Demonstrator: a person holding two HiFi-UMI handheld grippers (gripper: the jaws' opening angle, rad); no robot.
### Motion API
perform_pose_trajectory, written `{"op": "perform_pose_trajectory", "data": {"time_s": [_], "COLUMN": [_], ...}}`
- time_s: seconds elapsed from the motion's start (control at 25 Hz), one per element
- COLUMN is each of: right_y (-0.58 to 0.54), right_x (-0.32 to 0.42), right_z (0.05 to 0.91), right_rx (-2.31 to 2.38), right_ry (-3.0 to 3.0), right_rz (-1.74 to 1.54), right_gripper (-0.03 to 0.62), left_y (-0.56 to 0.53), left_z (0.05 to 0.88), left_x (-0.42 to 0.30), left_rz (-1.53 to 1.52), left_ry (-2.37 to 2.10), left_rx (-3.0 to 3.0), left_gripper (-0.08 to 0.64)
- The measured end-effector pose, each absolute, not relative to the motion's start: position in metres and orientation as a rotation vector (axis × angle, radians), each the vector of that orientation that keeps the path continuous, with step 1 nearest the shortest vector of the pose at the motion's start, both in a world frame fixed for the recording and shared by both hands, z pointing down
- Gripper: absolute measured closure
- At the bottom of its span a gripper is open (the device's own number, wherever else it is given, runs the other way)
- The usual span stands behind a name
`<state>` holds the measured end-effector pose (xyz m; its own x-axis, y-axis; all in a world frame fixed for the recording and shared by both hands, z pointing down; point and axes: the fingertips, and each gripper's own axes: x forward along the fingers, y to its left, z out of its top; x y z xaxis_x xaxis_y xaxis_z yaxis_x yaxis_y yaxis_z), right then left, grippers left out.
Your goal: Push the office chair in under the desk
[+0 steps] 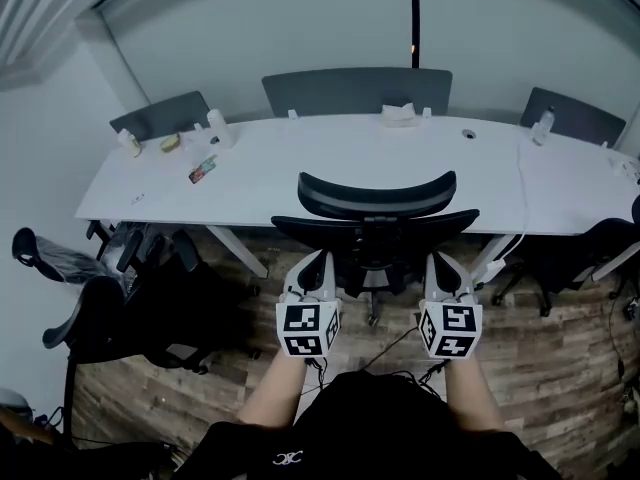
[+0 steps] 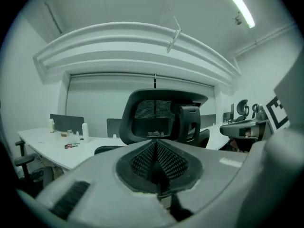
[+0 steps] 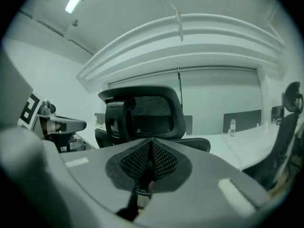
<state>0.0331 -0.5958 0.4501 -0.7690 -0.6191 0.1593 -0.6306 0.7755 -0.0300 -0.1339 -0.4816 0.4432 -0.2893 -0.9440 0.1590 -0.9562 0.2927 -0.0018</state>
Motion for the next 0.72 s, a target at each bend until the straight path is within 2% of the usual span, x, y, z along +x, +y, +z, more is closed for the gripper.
{"op": "perform_pose_trajectory", "data": {"time_s": [0.72], "right_y": [-0.59], "right_x": [0.014], "right_z": [0.452], "right_rx": [0.944], "right_ry": [-2.84], "right_rz": [0.107], "right_gripper": [0.586], "left_y": [-0.496], "left_z": [0.448], "left_x": [-0.121], "left_rz": [0.24], "left_ry": [-2.413], "left_rx": [1.814], "left_gripper": [0.554]}}
